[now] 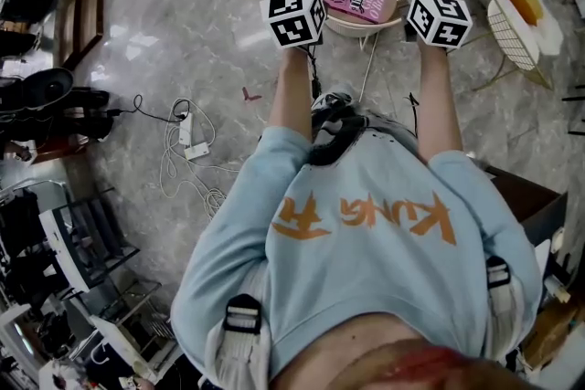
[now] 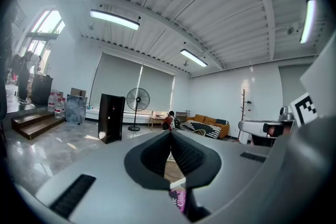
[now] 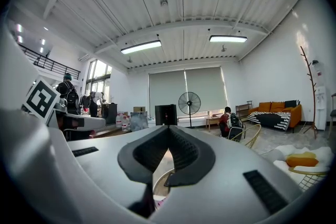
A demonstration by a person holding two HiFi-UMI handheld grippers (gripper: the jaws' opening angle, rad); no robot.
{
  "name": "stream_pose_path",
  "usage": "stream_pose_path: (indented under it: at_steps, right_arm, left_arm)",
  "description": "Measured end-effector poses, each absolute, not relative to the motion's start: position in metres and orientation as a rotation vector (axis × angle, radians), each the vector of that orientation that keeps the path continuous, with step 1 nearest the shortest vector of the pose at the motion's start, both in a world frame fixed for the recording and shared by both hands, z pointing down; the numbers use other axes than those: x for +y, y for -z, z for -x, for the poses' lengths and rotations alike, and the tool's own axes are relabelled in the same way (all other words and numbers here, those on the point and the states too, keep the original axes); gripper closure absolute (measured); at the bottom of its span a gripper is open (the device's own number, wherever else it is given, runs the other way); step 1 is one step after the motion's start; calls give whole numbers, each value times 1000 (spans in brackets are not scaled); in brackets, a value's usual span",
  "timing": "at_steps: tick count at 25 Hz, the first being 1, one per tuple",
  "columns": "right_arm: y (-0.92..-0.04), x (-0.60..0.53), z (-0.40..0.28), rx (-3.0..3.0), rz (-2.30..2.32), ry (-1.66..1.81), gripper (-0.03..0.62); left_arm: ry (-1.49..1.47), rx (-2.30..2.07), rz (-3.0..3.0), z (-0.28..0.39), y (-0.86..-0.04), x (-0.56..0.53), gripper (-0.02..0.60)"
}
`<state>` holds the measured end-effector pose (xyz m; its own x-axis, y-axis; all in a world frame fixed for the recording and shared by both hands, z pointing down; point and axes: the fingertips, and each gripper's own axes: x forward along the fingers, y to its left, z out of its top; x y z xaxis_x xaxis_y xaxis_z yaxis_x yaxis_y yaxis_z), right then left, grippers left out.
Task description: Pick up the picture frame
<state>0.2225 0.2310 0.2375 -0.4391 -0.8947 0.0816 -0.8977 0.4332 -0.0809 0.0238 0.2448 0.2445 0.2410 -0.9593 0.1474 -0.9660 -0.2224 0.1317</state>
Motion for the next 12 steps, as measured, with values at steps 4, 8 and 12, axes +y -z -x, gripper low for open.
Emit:
stream_pose_path:
  at_steps: [4,8,12]
  right_arm:
    - [-235,224,-219,-2659,-1657,-181,595]
    - [-236,213,-211,-2670,-1628,-164,595]
    - [-232,188,-223,-2665,-1670,-162,595]
  left_arm:
    - [-53,-1826,-2334,-24,-238,240,562]
    - [-38,-1836,-2329,-18,-237,228,562]
    - [-15,-1837,-2324,-16,-238,202,561]
